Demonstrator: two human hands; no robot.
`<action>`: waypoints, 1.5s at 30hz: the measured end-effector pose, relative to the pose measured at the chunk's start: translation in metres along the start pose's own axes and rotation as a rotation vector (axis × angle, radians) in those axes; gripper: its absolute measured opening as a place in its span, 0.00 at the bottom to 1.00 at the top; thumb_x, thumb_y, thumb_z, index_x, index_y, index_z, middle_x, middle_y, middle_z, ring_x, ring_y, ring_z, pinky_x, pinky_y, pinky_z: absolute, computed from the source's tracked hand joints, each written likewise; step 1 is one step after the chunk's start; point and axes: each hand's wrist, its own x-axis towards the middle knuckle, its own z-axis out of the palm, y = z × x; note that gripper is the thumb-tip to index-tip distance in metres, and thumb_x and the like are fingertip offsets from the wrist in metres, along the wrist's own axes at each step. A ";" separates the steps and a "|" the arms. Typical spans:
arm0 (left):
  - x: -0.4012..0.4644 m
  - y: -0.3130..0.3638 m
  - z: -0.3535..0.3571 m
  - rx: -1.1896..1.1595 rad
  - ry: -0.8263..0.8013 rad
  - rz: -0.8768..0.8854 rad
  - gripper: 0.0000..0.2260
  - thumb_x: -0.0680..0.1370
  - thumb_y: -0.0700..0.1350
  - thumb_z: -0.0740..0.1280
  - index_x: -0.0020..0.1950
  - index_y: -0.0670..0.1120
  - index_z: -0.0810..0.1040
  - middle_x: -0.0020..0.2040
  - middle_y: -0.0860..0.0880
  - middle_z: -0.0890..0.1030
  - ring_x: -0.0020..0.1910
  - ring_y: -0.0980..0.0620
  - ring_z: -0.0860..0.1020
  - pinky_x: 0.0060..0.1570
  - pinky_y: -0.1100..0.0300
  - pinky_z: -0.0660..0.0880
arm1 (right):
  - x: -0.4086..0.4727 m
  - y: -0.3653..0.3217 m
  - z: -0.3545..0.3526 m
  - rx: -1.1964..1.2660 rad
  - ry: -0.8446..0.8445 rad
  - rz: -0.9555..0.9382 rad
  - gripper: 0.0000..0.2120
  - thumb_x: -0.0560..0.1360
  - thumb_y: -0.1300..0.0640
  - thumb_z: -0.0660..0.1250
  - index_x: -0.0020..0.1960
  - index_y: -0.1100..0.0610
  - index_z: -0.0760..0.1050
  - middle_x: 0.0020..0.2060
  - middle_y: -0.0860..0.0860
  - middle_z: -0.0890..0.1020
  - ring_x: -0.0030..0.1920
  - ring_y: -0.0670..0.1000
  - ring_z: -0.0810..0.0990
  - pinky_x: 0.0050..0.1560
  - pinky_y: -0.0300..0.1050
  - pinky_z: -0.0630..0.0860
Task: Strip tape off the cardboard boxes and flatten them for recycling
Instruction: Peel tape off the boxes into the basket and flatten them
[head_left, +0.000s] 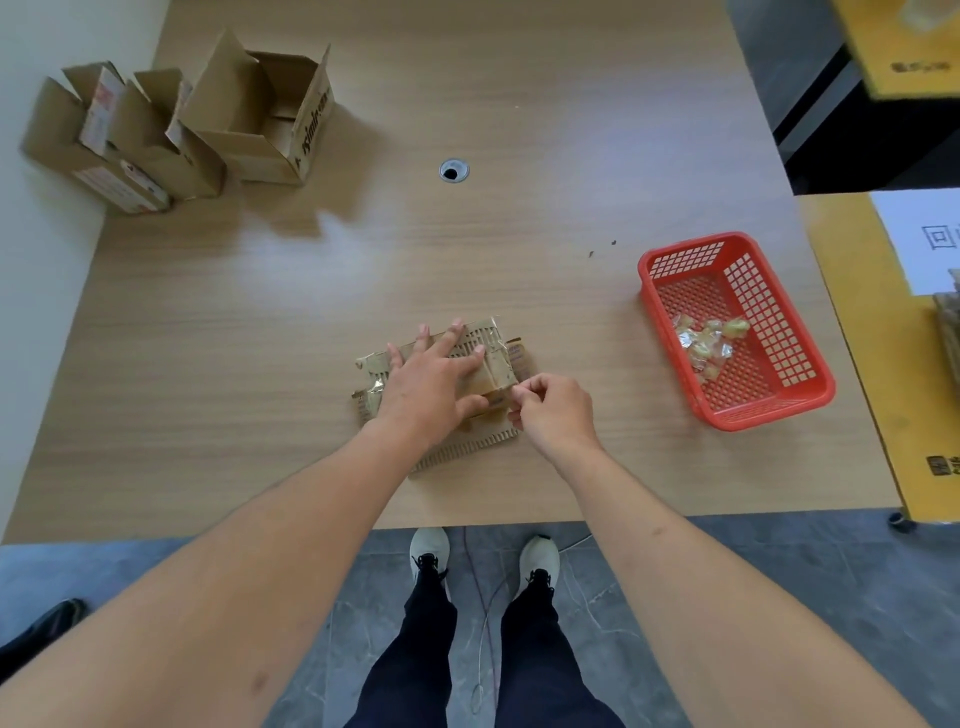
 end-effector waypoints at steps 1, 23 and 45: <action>0.001 0.001 -0.002 -0.002 -0.011 -0.002 0.31 0.77 0.60 0.71 0.78 0.60 0.65 0.83 0.55 0.51 0.82 0.40 0.48 0.75 0.31 0.45 | 0.000 -0.005 -0.005 -0.047 -0.022 -0.010 0.09 0.77 0.54 0.71 0.38 0.53 0.81 0.38 0.48 0.86 0.45 0.52 0.86 0.54 0.54 0.83; 0.007 -0.007 -0.009 0.033 -0.077 0.070 0.31 0.79 0.58 0.69 0.80 0.60 0.63 0.84 0.54 0.48 0.82 0.40 0.46 0.75 0.30 0.47 | 0.011 -0.035 -0.036 -0.172 -0.182 0.000 0.08 0.77 0.65 0.71 0.39 0.59 0.81 0.30 0.54 0.84 0.32 0.51 0.86 0.42 0.51 0.86; 0.008 -0.010 -0.009 0.052 -0.083 0.074 0.30 0.79 0.58 0.69 0.79 0.61 0.62 0.84 0.56 0.47 0.82 0.44 0.45 0.77 0.33 0.46 | 0.008 -0.023 -0.026 -0.297 0.163 -0.640 0.03 0.77 0.57 0.73 0.50 0.53 0.83 0.41 0.48 0.86 0.40 0.51 0.83 0.44 0.47 0.79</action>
